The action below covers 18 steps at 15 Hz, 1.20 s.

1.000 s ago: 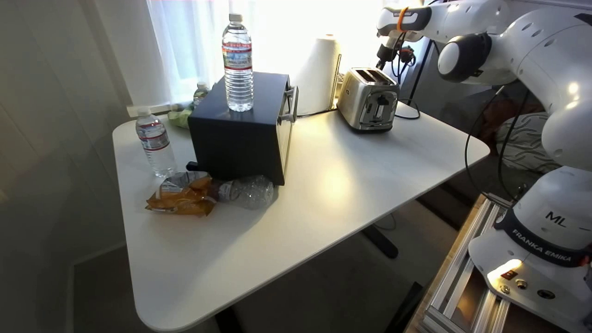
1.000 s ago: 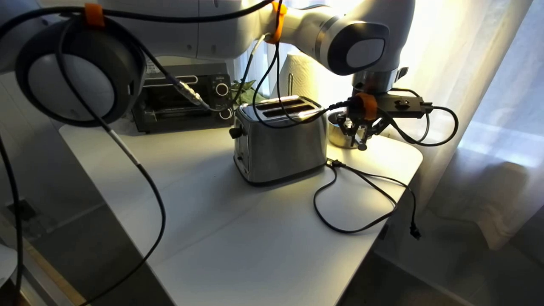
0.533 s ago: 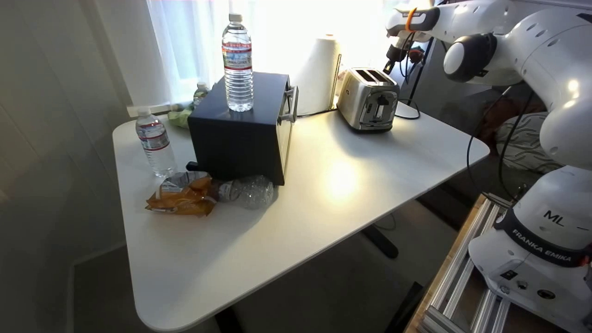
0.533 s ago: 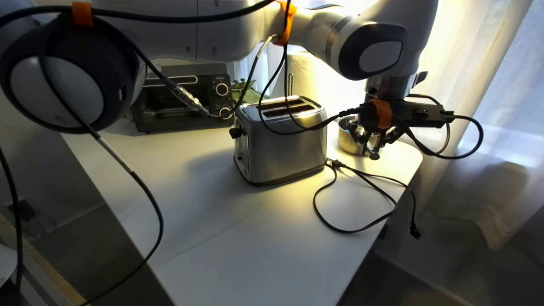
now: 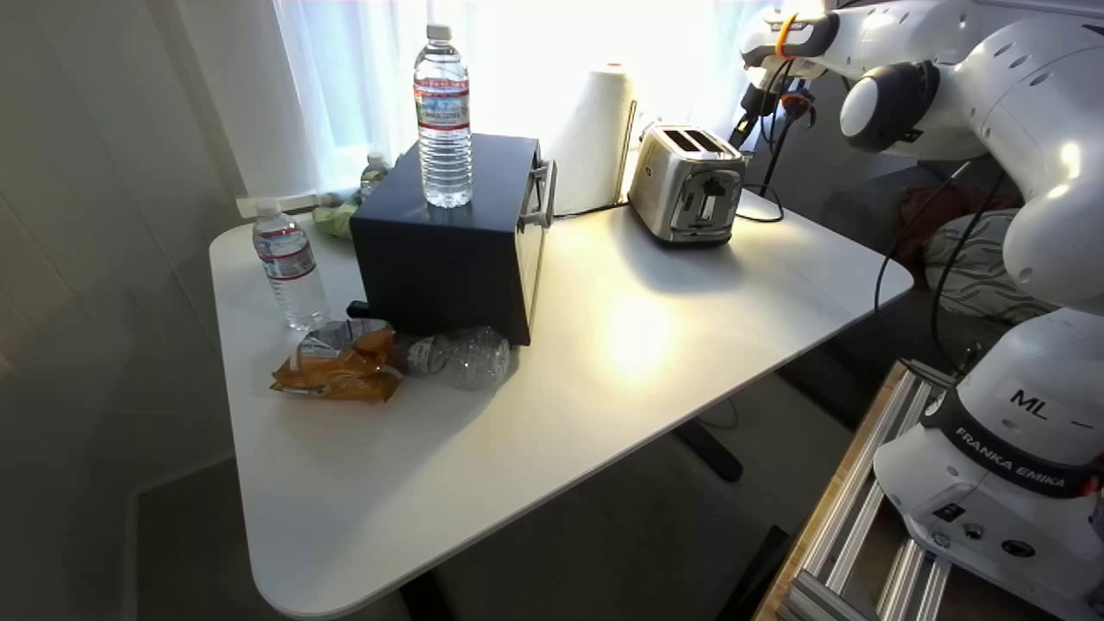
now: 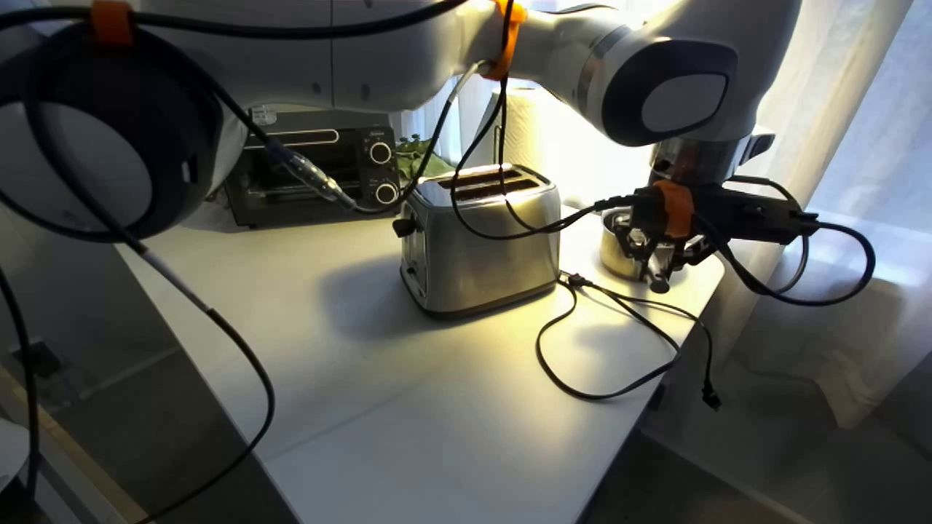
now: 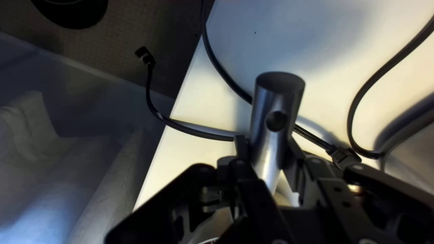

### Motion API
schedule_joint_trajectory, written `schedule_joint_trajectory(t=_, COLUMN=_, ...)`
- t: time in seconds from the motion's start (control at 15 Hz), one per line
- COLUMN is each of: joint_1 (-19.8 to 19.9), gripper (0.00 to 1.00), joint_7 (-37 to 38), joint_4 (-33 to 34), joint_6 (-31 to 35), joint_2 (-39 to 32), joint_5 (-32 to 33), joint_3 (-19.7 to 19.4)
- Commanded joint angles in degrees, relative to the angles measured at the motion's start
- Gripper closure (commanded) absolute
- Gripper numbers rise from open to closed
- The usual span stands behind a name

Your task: Move the pot to the right

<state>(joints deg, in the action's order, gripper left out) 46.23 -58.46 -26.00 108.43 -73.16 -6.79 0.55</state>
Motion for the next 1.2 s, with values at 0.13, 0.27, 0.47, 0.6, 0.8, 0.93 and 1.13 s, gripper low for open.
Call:
schedule_joint_trajectory(t=0.13, joint_1=1.5, gripper=0.92, joint_7=8.1, joint_4=-0.3, joint_6=-4.2, joint_2=0.4, joint_5=0.0, joint_3=0.0)
schedule_joint_trajectory(t=0.27, joint_1=2.2, gripper=0.92, joint_7=9.2, joint_4=-0.3, joint_6=-5.5, joint_2=0.5, joint_5=0.1, joint_3=-0.1)
schedule_joint_trajectory(t=0.47, joint_1=3.2, gripper=0.92, joint_7=8.1, joint_4=0.3, joint_6=-5.9, joint_2=0.8, joint_5=0.9, joint_3=-0.4)
schedule_joint_trajectory(t=0.6, joint_1=3.6, gripper=0.92, joint_7=7.1, joint_4=0.6, joint_6=-5.7, joint_2=1.4, joint_5=1.4, joint_3=-0.5)
schedule_joint_trajectory(t=0.8, joint_1=3.2, gripper=0.92, joint_7=4.7, joint_4=0.2, joint_6=-6.2, joint_2=2.7, joint_5=2.2, joint_3=-0.5)
schedule_joint_trajectory(t=0.93, joint_1=2.8, gripper=0.92, joint_7=0.4, joint_4=0.3, joint_6=-6.2, joint_2=3.2, joint_5=3.2, joint_3=-0.3)
schedule_joint_trajectory(t=1.13, joint_1=2.7, gripper=0.93, joint_7=0.5, joint_4=0.1, joint_6=-4.5, joint_2=2.0, joint_5=3.0, joint_3=-0.3)
